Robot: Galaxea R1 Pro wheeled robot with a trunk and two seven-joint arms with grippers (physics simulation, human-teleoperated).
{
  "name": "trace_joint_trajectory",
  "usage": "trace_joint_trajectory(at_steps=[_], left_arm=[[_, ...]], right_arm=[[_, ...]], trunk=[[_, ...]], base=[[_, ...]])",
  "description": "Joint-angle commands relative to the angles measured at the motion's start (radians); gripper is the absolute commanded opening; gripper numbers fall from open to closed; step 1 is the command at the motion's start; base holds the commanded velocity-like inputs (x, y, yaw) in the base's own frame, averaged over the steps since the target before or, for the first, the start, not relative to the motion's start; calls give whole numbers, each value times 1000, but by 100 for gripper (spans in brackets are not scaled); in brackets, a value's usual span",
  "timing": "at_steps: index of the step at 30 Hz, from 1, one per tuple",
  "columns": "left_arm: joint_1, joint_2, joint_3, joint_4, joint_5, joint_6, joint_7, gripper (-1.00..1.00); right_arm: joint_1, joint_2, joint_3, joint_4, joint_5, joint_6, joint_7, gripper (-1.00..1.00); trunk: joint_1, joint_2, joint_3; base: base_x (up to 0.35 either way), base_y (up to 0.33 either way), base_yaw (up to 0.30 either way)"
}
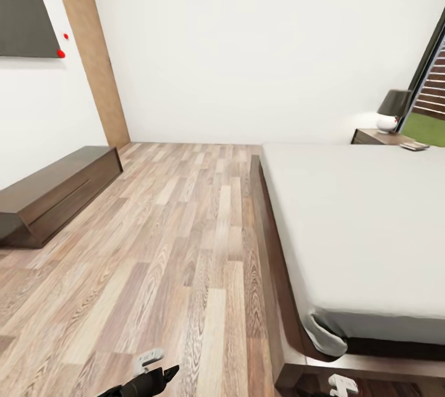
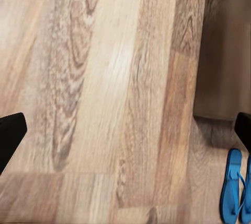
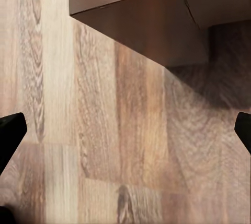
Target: In the bedroom, move the book from the bed onto either nightstand, and place the two sandals side by side next to the bed.
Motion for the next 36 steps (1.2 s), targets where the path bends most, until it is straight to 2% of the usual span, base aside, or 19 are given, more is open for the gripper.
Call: trace_joint_trajectory(at_steps=[1, 36], left_arm=[[-1, 0, 8, 2, -3, -2, -4, 100], [-1, 0, 6, 3, -2, -2, -4, 100]], right_arm=[[0, 0, -3, 1, -4, -1, 5, 100], [0, 0, -3, 3, -4, -1, 5, 100]], trunk=[[0, 0, -1], [0, 0, -16]], base=[[0, 0, 274], [0, 0, 276]])
